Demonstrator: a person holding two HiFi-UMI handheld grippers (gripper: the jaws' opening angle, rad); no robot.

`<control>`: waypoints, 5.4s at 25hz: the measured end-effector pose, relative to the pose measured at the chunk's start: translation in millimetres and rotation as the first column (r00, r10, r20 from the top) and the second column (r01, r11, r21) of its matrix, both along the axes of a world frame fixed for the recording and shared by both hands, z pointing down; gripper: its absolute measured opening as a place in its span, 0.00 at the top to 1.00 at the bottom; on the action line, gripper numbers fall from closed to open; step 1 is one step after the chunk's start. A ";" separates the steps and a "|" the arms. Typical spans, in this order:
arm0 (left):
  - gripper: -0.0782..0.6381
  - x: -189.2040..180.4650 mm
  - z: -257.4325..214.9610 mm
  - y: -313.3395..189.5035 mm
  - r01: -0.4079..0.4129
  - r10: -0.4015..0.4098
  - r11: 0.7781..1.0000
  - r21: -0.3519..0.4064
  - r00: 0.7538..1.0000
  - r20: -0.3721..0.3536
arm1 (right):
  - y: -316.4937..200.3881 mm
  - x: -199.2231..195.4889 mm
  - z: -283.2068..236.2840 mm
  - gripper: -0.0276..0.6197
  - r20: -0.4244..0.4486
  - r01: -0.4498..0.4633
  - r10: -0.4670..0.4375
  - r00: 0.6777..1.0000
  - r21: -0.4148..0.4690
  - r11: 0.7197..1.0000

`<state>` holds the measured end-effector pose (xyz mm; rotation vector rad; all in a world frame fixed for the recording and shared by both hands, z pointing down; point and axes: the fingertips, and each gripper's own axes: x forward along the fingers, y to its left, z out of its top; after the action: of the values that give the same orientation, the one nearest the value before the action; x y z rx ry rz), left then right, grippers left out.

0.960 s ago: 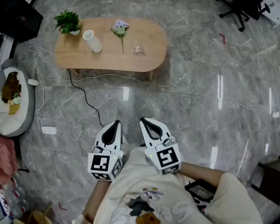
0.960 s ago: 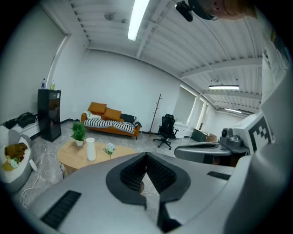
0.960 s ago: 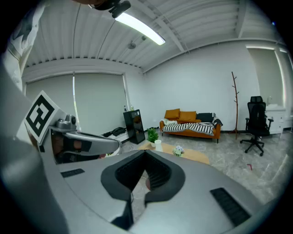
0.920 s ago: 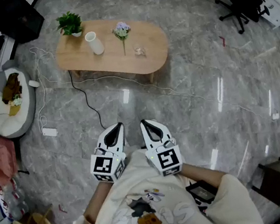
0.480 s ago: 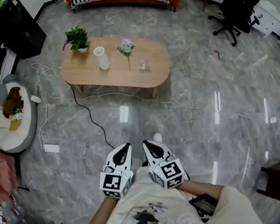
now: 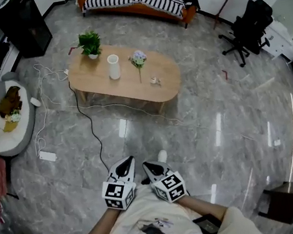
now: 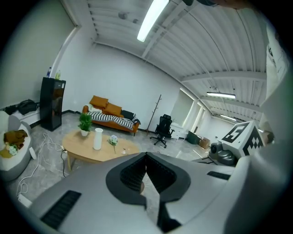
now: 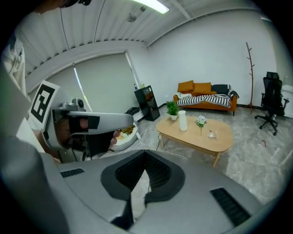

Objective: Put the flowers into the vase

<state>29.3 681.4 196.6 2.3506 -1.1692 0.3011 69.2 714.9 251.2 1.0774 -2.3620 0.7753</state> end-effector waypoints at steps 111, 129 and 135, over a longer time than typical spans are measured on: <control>0.88 43.9 202.5 -640.9 -0.014 0.040 0.954 -0.301 0.996 0.082 | -653.9 84.7 180.4 0.95 -0.113 -0.315 0.300 0.947 -0.166 0.934; 0.88 62.0 282.7 -648.6 -0.065 0.098 0.943 -0.327 0.991 0.087 | -678.8 88.2 261.3 0.95 -0.181 -0.384 0.355 0.917 -0.159 0.910; 0.88 61.5 307.3 -647.6 -0.055 0.092 0.935 -0.350 0.992 0.089 | -692.6 95.4 280.0 0.95 -0.181 -0.426 0.399 0.899 -0.153 0.892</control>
<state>90.8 33.9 503.9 2.0887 -0.9819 0.6114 164.6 22.3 531.2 1.5209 -1.9118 1.0067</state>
